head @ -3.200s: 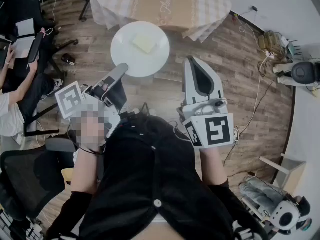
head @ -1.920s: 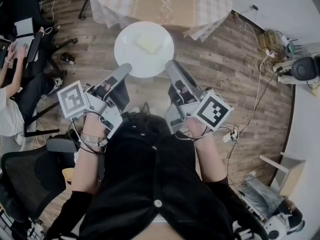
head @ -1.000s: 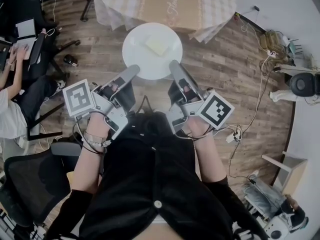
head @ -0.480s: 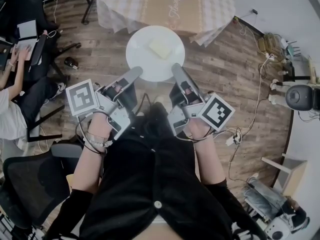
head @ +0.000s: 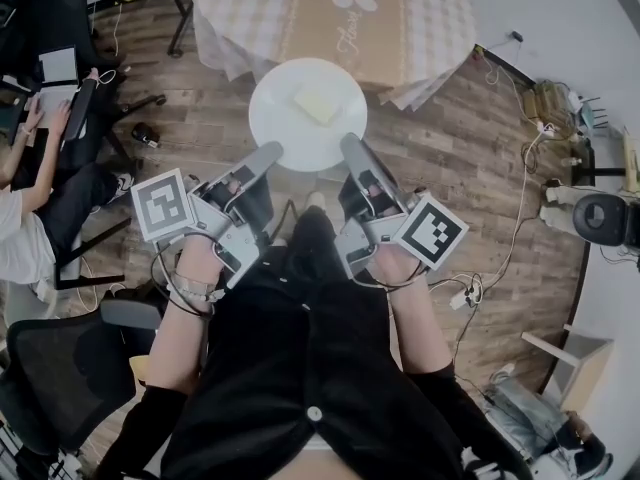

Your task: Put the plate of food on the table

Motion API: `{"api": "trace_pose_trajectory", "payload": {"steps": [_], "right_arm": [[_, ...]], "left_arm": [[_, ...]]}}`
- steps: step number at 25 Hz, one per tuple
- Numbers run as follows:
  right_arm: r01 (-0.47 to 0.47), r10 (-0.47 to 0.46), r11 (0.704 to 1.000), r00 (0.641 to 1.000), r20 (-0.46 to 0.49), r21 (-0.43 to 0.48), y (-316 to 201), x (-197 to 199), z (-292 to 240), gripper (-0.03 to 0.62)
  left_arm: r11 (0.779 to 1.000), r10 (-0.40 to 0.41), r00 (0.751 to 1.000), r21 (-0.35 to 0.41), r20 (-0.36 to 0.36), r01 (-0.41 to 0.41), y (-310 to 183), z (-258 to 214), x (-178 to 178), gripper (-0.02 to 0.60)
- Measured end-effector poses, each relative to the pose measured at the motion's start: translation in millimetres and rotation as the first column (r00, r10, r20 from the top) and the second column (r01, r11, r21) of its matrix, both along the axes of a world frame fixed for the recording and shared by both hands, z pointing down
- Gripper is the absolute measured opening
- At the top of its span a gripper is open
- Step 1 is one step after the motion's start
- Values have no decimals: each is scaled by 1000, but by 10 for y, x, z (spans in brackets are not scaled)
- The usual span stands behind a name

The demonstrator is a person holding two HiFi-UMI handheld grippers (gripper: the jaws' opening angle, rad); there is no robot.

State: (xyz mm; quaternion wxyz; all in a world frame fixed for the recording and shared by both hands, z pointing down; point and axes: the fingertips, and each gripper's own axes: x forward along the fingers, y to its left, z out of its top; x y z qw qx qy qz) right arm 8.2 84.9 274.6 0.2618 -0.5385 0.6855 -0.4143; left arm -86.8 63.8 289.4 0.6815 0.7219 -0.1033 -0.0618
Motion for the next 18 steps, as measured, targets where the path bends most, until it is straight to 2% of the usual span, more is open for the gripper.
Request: {"api": "trace_pose_trajectory", "payload": {"steps": [18], "right_arm": [[155, -155, 988, 988, 18, -17, -1015, 887, 125, 35]], "left_arm": [[989, -142, 989, -23, 33, 143, -865, 124, 865, 9]]}}
